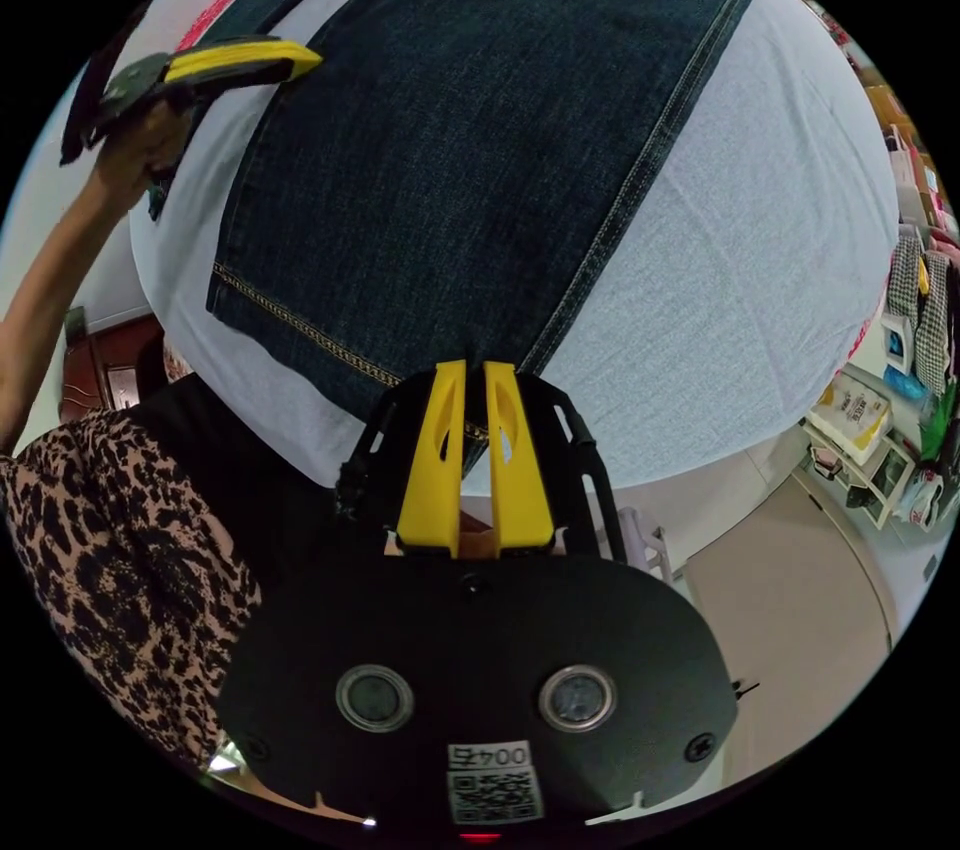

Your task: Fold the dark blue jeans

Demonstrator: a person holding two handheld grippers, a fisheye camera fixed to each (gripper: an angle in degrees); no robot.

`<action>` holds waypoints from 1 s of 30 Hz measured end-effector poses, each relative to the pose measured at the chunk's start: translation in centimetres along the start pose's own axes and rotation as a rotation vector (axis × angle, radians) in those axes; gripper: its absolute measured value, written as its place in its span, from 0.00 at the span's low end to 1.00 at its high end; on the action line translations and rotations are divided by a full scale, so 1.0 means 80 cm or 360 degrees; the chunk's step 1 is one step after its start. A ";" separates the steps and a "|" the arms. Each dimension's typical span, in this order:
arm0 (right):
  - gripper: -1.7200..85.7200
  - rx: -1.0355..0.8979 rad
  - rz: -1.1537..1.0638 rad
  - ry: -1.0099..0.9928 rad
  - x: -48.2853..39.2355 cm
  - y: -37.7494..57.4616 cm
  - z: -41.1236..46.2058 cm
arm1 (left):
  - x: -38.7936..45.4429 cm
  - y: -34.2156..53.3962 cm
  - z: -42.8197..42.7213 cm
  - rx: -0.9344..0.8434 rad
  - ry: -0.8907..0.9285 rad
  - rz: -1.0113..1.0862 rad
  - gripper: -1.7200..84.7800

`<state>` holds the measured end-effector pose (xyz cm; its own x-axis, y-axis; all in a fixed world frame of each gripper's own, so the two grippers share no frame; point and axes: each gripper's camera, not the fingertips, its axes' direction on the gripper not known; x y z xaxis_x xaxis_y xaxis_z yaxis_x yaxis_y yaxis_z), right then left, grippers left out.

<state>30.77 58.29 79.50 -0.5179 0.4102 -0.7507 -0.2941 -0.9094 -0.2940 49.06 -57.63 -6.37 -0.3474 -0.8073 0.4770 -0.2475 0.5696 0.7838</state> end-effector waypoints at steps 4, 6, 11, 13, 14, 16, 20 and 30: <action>0.06 0.0023 0.0013 0.0010 0.012 0.008 0.006 | -0.019 0.026 -0.006 0.0063 0.0023 -0.0123 0.03; 0.06 0.0028 0.0018 0.0025 0.016 0.011 0.008 | -0.021 0.038 -0.015 0.0069 0.0079 -0.0142 0.03; 0.07 0.0126 0.0090 -0.0021 0.038 0.031 0.015 | 0.015 0.109 -0.020 0.0006 0.0432 -0.0210 0.03; 0.08 0.0198 0.0163 -0.0132 0.058 0.044 0.017 | 0.024 0.136 -0.016 -0.0037 0.0477 -0.0273 0.04; 0.08 0.0209 0.0167 -0.0155 0.062 0.046 0.018 | 0.027 0.152 -0.013 -0.0062 0.0501 -0.0326 0.04; 0.10 0.0228 0.0177 -0.0217 0.076 0.052 0.020 | 0.028 0.171 -0.010 -0.0085 0.0538 -0.0409 0.04; 0.12 0.0279 0.0081 -0.0293 0.091 0.065 0.022 | 0.026 0.193 -0.014 -0.0095 0.0540 -0.0493 0.05; 0.11 0.0513 0.0185 -0.0874 0.196 0.133 0.032 | 0.019 0.219 -0.011 -0.0124 0.0743 -0.0635 0.09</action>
<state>17.44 55.20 66.10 -0.8713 0.3635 -0.3298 -0.3938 -0.9188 0.0276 44.99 -49.02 8.47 0.1953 -0.9481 0.2509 -0.2037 0.2110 0.9560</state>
